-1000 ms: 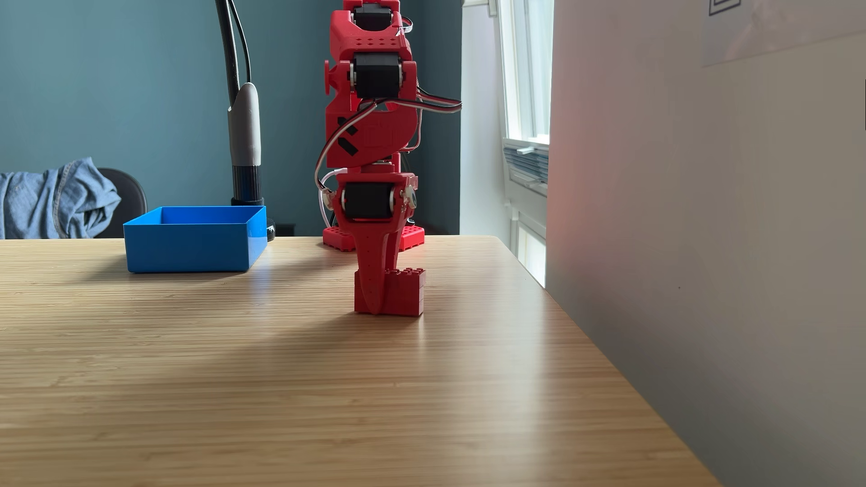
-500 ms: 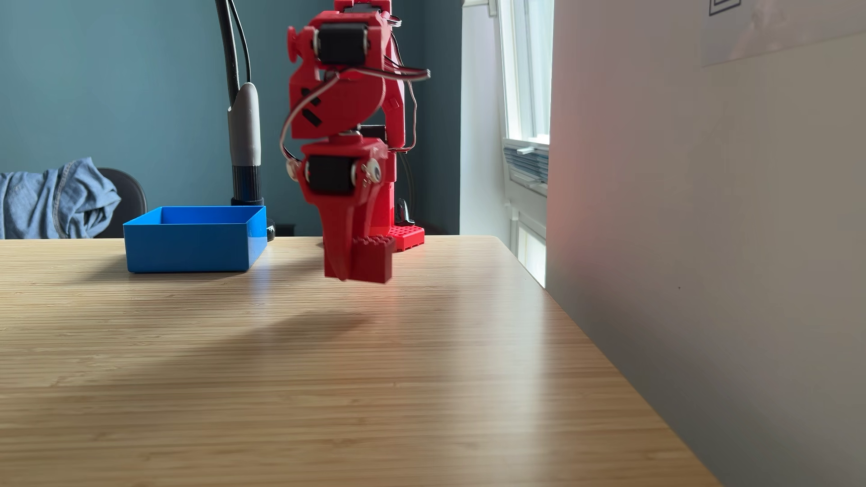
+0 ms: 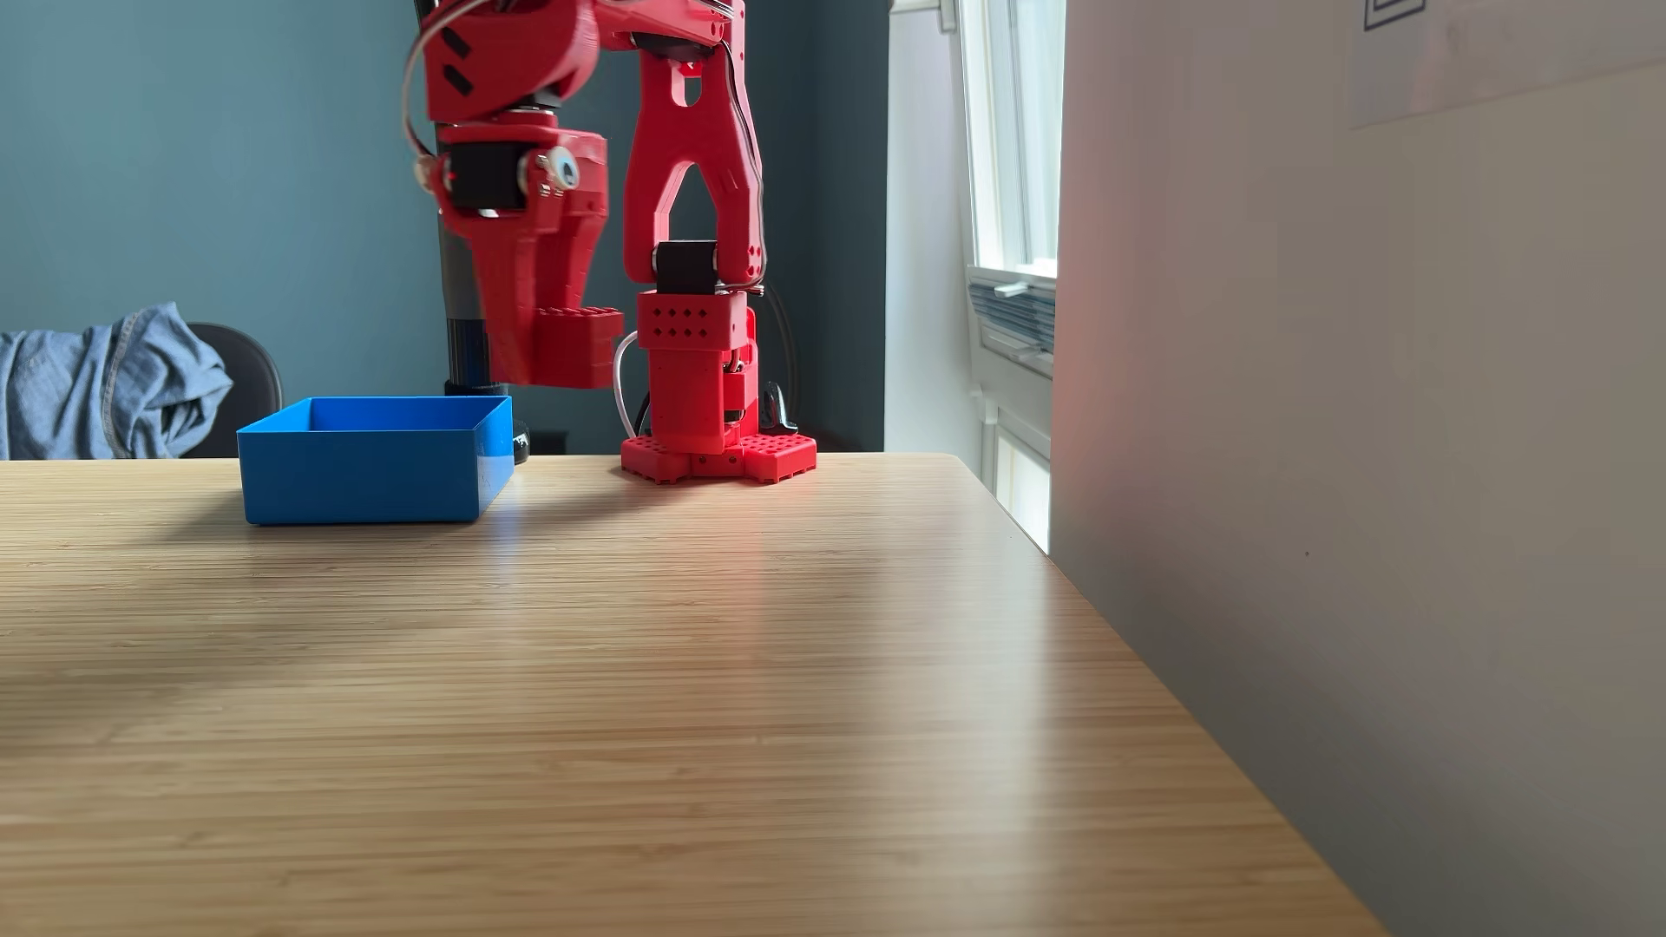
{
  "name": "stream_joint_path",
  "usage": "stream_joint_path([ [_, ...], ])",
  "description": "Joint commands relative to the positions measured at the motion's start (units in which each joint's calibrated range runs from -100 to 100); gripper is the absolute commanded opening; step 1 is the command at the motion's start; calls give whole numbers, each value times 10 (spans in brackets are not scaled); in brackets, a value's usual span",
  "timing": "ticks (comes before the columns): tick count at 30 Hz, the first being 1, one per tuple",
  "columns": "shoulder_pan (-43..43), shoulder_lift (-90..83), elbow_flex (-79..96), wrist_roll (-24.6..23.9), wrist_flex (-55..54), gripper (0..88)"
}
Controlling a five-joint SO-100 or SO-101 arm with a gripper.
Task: Put the red lego brick in blue bin
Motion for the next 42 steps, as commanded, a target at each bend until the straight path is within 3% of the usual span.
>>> stream_joint_path([
  [1,80,-85,25,36,4,1],
  [12,253,-114,42,117,-5,1],
  [20,325,-109,123,151,-88,1],
  [34,358,-107,316,179,-287,1],
  [42,344,-107,381,181,-330,1],
])
